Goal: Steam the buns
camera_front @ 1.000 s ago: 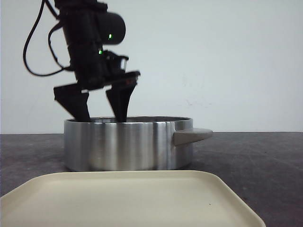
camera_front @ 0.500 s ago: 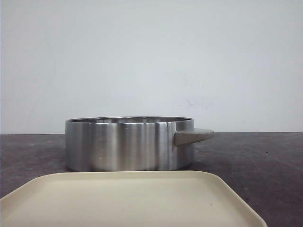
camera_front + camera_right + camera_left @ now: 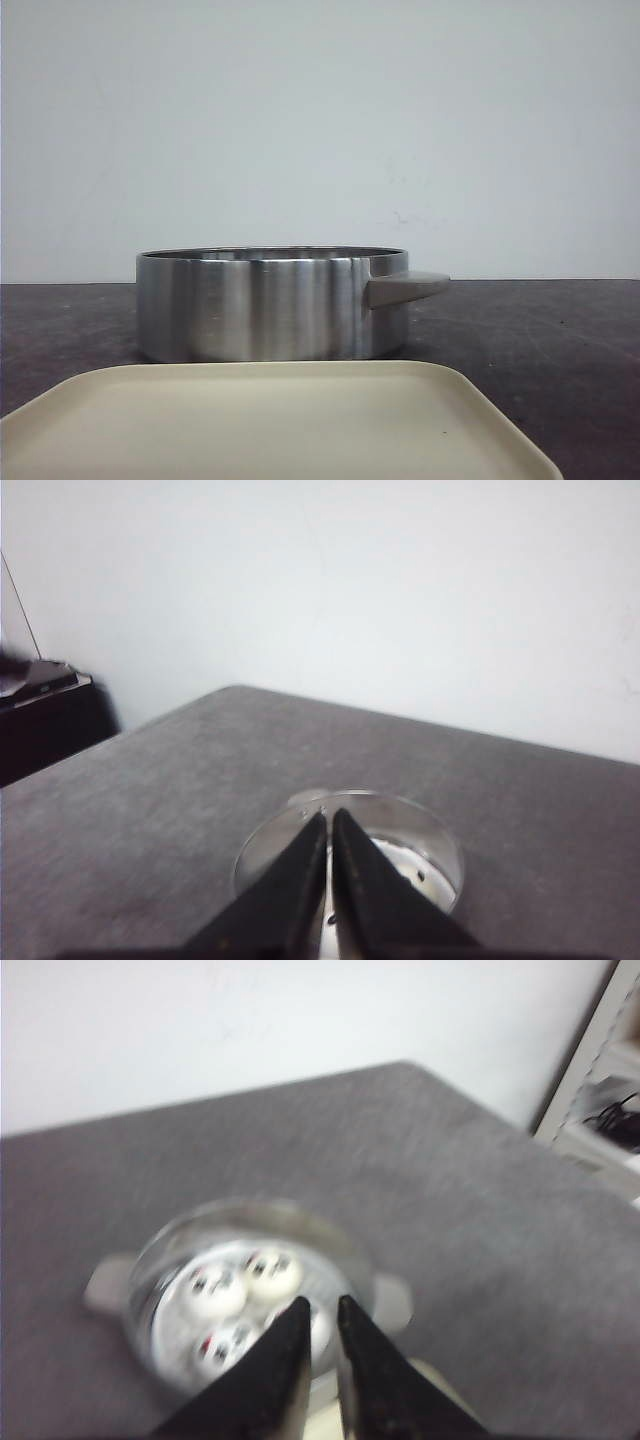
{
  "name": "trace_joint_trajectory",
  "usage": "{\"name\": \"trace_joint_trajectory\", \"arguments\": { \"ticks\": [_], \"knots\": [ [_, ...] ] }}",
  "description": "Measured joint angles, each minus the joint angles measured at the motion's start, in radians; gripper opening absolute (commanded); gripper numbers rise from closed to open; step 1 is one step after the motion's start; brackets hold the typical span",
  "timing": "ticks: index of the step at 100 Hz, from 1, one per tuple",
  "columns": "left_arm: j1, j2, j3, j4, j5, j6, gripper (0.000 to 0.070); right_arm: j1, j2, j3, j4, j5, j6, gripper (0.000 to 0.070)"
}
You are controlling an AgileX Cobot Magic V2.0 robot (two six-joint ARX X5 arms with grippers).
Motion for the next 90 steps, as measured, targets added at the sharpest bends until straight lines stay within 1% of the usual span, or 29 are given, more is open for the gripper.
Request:
{"name": "trace_joint_trajectory", "arguments": {
  "ticks": [7,16,44,63,90],
  "knots": [
    [-0.006,-0.058,-0.071,-0.007,-0.003,-0.021,0.0,0.0,0.013,0.0,0.003,0.022,-0.009,0.0007],
    [-0.006,-0.106,-0.11,-0.032,-0.003,-0.043,0.0,0.0,0.028,0.0,0.003,0.022,-0.018,0.0007],
    [-0.006,-0.181,-0.111,-0.098,-0.006,-0.068,0.0,0.0,0.029,0.0,0.004,0.023,-0.019,0.0007],
    [-0.006,-0.202,-0.111,-0.149,-0.006,-0.069,0.0,0.0,0.029,0.0,0.004,0.023,-0.019,0.0007],
    [-0.006,-0.206,-0.111,-0.152,-0.006,-0.069,0.0,0.0,0.029,0.0,0.004,0.023,-0.02,0.0007]
  ]
}}
